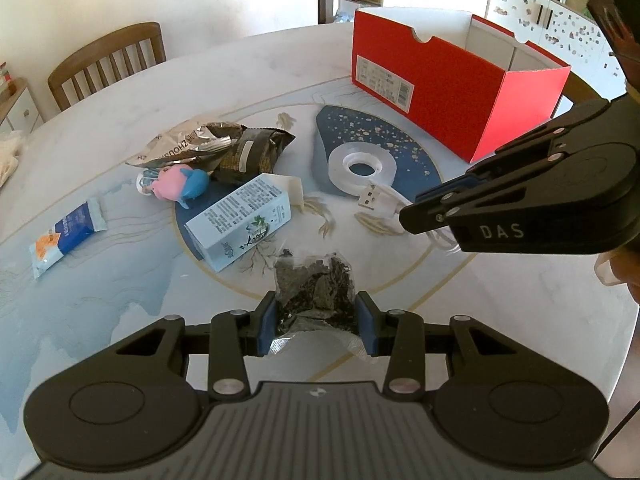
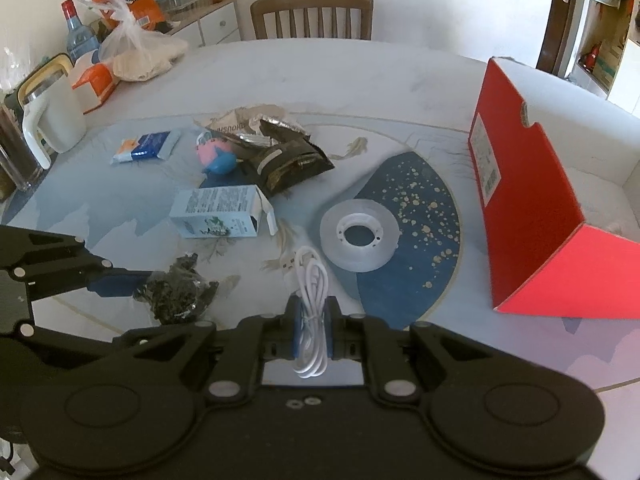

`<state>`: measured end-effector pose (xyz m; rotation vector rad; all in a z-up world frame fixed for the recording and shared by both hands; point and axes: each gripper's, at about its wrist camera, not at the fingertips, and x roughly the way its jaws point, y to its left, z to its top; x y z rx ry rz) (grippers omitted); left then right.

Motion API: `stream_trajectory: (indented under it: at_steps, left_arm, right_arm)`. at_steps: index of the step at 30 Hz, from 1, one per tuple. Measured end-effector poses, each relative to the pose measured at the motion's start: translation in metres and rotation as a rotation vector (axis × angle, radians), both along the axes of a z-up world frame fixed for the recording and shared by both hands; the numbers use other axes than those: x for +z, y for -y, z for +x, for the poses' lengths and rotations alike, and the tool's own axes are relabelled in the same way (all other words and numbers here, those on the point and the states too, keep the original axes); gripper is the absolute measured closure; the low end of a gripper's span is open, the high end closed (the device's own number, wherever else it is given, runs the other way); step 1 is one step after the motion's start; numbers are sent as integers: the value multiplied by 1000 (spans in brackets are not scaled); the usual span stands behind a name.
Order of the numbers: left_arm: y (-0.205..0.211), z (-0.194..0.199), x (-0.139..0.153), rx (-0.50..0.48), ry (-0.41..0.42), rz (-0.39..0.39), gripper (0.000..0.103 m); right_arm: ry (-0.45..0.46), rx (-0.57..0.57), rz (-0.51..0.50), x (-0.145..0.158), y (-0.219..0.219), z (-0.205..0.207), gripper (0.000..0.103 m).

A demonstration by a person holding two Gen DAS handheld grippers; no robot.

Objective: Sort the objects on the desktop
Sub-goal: 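Carry the leaf bag and white cable toward the red shoebox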

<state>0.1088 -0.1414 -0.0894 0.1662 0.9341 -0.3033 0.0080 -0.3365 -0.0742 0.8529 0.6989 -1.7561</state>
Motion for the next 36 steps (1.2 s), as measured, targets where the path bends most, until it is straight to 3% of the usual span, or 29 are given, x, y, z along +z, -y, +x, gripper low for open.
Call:
stream_trajectory:
  at_steps: [22, 36]
  left_arm:
    - [27, -1, 52, -44, 32, -19, 63]
    - [80, 24, 90, -102, 68, -55, 63]
  right_arm:
    - [34, -19, -120, 70, -36, -14, 93]
    - [-8, -84, -176, 109, -69, -67, 92]
